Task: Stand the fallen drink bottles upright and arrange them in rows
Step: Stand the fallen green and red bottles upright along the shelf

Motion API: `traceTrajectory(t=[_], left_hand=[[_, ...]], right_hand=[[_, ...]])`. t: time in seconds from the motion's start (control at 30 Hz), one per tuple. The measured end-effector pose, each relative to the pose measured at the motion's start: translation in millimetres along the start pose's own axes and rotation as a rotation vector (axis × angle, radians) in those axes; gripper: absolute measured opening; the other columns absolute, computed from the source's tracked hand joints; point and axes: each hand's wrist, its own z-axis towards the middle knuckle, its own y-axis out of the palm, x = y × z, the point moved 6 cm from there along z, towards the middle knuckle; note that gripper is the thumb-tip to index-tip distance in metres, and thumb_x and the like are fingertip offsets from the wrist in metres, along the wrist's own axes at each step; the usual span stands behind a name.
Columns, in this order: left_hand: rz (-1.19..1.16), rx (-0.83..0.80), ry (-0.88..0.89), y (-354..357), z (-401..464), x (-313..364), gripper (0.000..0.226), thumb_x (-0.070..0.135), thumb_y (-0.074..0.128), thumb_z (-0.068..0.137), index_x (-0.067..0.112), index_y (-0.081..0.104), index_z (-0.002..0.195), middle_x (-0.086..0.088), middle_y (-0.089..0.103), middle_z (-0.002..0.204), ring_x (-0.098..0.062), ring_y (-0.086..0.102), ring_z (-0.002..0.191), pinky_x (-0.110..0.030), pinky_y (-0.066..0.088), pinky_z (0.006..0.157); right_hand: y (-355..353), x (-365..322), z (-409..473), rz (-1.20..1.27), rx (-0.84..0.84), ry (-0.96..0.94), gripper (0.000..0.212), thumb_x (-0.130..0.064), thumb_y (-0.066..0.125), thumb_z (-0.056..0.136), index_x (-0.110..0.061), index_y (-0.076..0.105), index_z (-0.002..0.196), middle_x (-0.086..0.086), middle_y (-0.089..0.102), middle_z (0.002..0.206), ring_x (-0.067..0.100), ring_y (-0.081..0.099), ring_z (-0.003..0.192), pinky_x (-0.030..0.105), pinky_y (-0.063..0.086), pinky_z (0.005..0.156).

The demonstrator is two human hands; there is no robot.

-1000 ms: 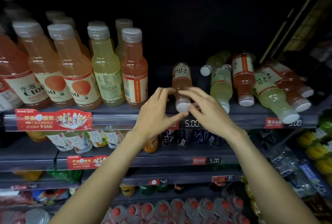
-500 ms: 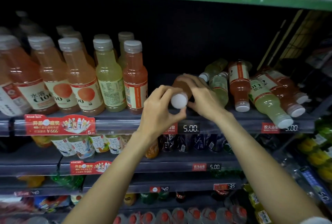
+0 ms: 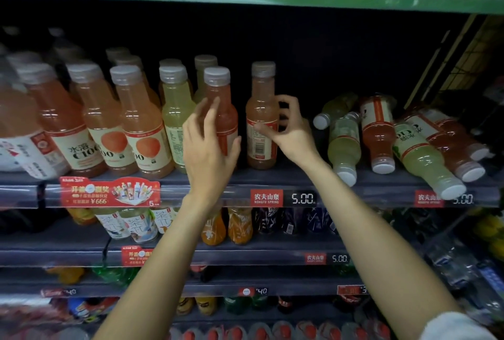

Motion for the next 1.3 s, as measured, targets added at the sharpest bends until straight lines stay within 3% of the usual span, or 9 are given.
traceTrajectory(t=[0.23,0.47,0.57,0.7,0.8,0.9,1.0,1.1,1.3], left_hand=[[0.069,-0.047,0.010,3.8,-4.9,-6.4,0.068,0.017,0.069,0.083,0.007,0.038,0.142,-0.020,0.046,0.135,-0.029,0.039,0.119,-0.030,0.031,0.097],[0.021,-0.089,0.007,2.4,-3.9,-10.0,0.067,0.018,0.066,0.085,0.009,0.036,0.144,-0.020,0.043,0.138,-0.029,0.037,0.123,-0.024,0.027,0.102],[-0.028,-0.039,0.023,-3.7,-9.6,-5.9,0.056,0.016,0.064,0.087,0.007,0.043,0.138,-0.023,0.041,0.139,-0.029,0.033,0.127,-0.015,0.016,0.109],[-0.180,0.008,0.182,-6.8,-21.0,29.5,0.038,0.008,0.063,0.086,0.004,0.057,0.123,-0.018,0.051,0.130,-0.028,0.043,0.121,-0.021,0.028,0.106],[-0.311,-0.120,0.324,6.3,-22.1,64.8,0.027,0.013,0.060,0.088,0.005,0.063,0.114,-0.005,0.065,0.110,-0.021,0.056,0.103,-0.026,0.043,0.092],[-0.312,-0.351,0.207,42.1,-25.0,93.6,0.039,0.042,0.059,0.087,0.017,0.060,0.117,0.008,0.067,0.098,-0.014,0.060,0.091,-0.030,0.050,0.076],[-0.247,-0.610,0.135,88.3,-43.8,126.3,0.065,0.062,0.063,0.078,0.022,0.049,0.127,0.005,0.062,0.105,-0.018,0.061,0.093,-0.036,0.052,0.069],[-0.130,-0.799,0.086,121.4,-60.6,147.2,0.075,0.056,0.069,0.077,0.014,0.038,0.132,-0.008,0.047,0.121,-0.034,0.059,0.095,-0.037,0.042,0.066],[-0.215,-0.637,0.136,110.7,-55.0,144.8,0.042,0.026,0.071,0.078,0.010,0.055,0.113,-0.008,0.048,0.111,-0.034,0.060,0.076,-0.040,0.050,0.058]], right_hand=[[26.8,13.5,0.2,-0.015,-0.025,0.014,0.086,-0.026,0.073,0.081,-0.039,0.018,0.146,0.000,0.050,0.137,0.018,0.050,0.124,0.040,0.045,0.099],[49.7,7.4,7.4,-0.007,-0.099,0.087,0.075,-0.030,0.052,0.095,-0.034,0.000,0.150,0.002,0.032,0.152,0.021,0.036,0.136,0.044,0.036,0.108],[32.5,3.2,-9.1,-0.102,-0.063,0.021,0.063,-0.021,0.048,0.098,-0.024,0.014,0.150,0.004,0.028,0.153,0.019,0.030,0.139,0.038,0.030,0.112],[-23.1,-12.7,-45.8,-0.345,0.053,-0.223,0.039,-0.016,0.052,0.095,-0.018,0.049,0.134,0.003,0.050,0.135,0.017,0.043,0.127,0.024,0.033,0.103],[-70.9,-10.4,-69.0,-0.575,0.152,-0.388,0.028,-0.011,0.053,0.092,-0.014,0.063,0.118,0.003,0.060,0.116,0.020,0.048,0.113,0.024,0.033,0.098],[-117.3,12.8,-75.7,-0.774,0.191,-0.384,0.027,-0.002,0.055,0.086,-0.010,0.066,0.110,0.006,0.064,0.106,0.028,0.050,0.106,0.035,0.041,0.094],[-145.7,43.5,-72.6,-0.906,0.118,-0.295,0.032,0.003,0.059,0.081,-0.007,0.064,0.111,0.012,0.063,0.103,0.035,0.051,0.099,0.046,0.047,0.086],[-151.7,64.6,-68.4,-0.954,-0.022,-0.190,0.038,-0.005,0.060,0.084,-0.009,0.057,0.122,0.015,0.058,0.119,0.037,0.048,0.106,0.051,0.046,0.087],[-148.5,72.4,-54.2,-0.935,-0.206,-0.183,0.068,-0.014,0.066,0.084,-0.023,0.035,0.144,0.005,0.033,0.150,0.028,0.026,0.138,0.045,0.031,0.109]])
